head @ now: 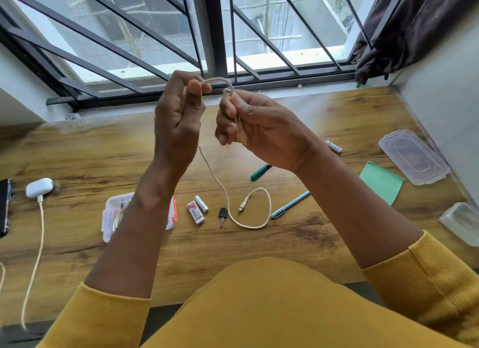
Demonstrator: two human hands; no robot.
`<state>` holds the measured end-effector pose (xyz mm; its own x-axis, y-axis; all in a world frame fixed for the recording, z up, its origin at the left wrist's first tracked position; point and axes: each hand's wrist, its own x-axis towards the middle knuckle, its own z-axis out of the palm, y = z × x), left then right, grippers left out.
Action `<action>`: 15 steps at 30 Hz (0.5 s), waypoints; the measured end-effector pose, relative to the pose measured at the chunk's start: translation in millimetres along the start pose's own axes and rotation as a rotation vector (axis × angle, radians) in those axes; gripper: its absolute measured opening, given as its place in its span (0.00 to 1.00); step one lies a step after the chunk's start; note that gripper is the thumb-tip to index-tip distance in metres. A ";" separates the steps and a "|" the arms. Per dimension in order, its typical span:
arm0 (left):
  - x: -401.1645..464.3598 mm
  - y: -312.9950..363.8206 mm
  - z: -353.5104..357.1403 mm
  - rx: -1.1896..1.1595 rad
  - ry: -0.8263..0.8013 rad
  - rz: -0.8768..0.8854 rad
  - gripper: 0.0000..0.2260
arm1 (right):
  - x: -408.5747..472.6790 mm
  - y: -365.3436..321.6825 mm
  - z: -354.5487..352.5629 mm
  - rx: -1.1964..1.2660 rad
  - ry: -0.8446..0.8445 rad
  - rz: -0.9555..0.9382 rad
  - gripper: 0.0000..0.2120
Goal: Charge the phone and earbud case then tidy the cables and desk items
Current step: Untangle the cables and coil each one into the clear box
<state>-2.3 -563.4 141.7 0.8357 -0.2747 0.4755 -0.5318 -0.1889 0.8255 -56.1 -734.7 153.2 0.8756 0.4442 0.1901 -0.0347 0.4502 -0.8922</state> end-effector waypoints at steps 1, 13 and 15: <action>-2.1 -3.7 3.4 0.019 0.025 -0.029 0.10 | 1.2 1.4 0.3 0.002 0.019 -0.010 0.13; -21.3 -12.1 41.2 0.252 0.006 -0.210 0.09 | 17.7 -2.1 -7.6 0.116 0.153 -0.193 0.16; -24.1 -7.3 42.2 0.269 -0.080 -0.165 0.08 | 21.8 -9.8 -10.6 0.149 0.161 -0.243 0.18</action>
<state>-24.3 -595.2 111.4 0.9060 -0.2910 0.3074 -0.4159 -0.4767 0.7745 -31.6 -737.6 161.7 0.9312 0.1869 0.3128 0.1254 0.6415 -0.7568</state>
